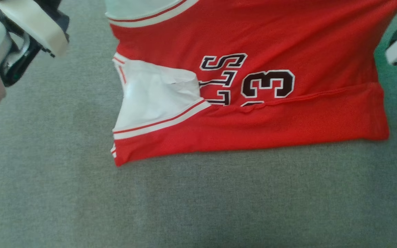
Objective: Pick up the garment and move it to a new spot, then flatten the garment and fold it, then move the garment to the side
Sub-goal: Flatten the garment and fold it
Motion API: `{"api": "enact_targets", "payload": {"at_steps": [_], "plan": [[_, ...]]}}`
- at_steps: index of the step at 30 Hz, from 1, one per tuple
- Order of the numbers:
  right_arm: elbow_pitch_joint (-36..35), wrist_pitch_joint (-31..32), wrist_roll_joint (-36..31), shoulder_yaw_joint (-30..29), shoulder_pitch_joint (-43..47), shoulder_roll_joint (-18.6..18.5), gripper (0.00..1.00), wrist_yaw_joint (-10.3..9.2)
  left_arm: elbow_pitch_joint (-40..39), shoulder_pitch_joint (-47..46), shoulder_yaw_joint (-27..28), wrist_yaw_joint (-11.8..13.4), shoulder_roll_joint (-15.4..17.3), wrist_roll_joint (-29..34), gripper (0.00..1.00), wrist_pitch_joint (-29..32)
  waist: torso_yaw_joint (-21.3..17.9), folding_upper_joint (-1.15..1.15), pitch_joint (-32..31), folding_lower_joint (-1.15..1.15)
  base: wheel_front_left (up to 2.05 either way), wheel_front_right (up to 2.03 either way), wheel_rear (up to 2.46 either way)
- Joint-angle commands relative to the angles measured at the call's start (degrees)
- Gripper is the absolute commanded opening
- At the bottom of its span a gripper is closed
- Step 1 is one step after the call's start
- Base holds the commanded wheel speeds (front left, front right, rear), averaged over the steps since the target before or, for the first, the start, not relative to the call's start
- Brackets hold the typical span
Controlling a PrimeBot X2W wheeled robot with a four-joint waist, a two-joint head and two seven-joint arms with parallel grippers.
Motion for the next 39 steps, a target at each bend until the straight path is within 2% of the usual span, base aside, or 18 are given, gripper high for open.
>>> {"api": "enact_targets", "payload": {"at_steps": [1,11,20,28,32,33,34,35,36,39], "plan": [[-2.7,-0.7,1.2,0.0,1.9,-1.9,0.0,-0.05,-0.2,-1.5,2.9,0.1,1.8,-0.2,0.0,-0.7,0.9,0.0,-1.3,0.0,0.0,0.0,0.0],[-9.9,-1.4,5.1,-1.9,15.2,-5.4,0.0,-0.05,-7.3,9.4,2.6,0.3,4.9,-0.1,0.0,-2.5,3.5,0.0,-5.2,0.0,0.0,0.0,0.0],[-16.6,-0.3,3.9,-6.7,26.2,-4.9,0.0,-0.05,-17.8,23.2,5.7,6.1,8.1,2.7,0.0,-2.8,4.7,0.0,-6.6,0.0,0.0,0.0,0.0],[-21.5,1.7,1.7,-10.7,33.9,-3.0,0.0,-0.05,-22.2,32.1,9.6,8.7,8.6,4.5,0.0,-2.8,5.1,0.0,-6.4,0.0,0.0,0.0,0.0],[-22.8,2.2,0.5,-12.0,35.9,-1.6,0.0,-0.05,-23.0,36.0,11.7,9.5,7.5,5.6,0.0,-2.8,5.0,0.0,-5.9,0.0,0.0,0.0,0.0],[-22.8,2.4,0.1,-12.5,36.4,-0.7,0.36,-0.05,-23.0,37.8,12.8,9.9,6.5,6.1,0.0,-2.8,5.0,0.0,-5.9,0.0,0.0,0.0,0.0],[-22.9,2.4,-0.3,-12.7,36.7,-0.3,0.8,-0.05,-22.9,38.7,13.6,10.3,5.9,6.5,0.22,-2.8,5.0,0.0,-5.9,0.0,0.0,0.0,0.0],[-23.0,2.3,-0.5,-13.2,37.1,0.2,1.0,-0.05,-22.8,39.6,14.4,10.8,5.3,6.9,0.5,-2.8,5.0,0.0,-6.0,0.0,0.0,0.0,0.0],[-23.0,1.9,-0.6,-14.1,37.4,0.9,1.0,-0.05,-22.8,40.6,15.4,11.3,4.6,7.5,1.0,-2.8,5.0,0.0,-6.1,0.0,0.0,0.0,0.0],[-23.7,0.5,-1.0,-16.5,39.5,2.4,1.0,-0.05,-24.3,44.2,21.3,14.4,1.4,10.1,1.0,-2.8,5.1,0.0,-6.6,0.0,0.0,0.0,0.0]]}}
